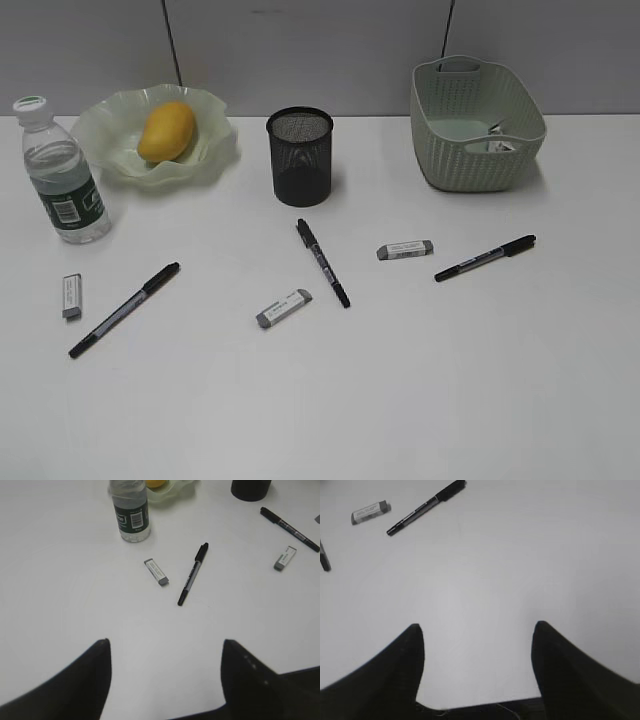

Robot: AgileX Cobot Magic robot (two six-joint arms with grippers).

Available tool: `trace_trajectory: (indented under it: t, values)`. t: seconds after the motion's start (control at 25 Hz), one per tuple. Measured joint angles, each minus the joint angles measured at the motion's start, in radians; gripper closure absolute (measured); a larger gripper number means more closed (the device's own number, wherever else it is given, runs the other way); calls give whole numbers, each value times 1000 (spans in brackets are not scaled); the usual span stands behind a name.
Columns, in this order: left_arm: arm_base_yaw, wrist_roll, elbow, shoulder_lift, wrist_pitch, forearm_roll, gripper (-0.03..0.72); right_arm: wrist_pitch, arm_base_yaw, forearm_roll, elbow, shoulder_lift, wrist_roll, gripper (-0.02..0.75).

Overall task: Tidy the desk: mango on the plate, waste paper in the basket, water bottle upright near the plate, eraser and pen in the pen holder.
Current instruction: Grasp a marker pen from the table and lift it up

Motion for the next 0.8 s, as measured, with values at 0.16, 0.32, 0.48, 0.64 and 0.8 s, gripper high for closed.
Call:
trace_trajectory:
  t: [0.16,0.32,0.48,0.64,0.8]
  values:
    - [0,0,0,0,-1,0,169,-83,0,-6,-88,268,114,208]
    - [0,1,1,0,-3,0,169,-180,0,49,-194,512,144,208]
    - [0,1,1,0,-3,0,169,-224,0,104,-302,744,151,225]
    - [0,1,1,0,-3,0,169,-229,0,131,-417,938,237,252]
    - [0,1,1,0,-3,0,170,-219,0,104,-517,1097,372,258]
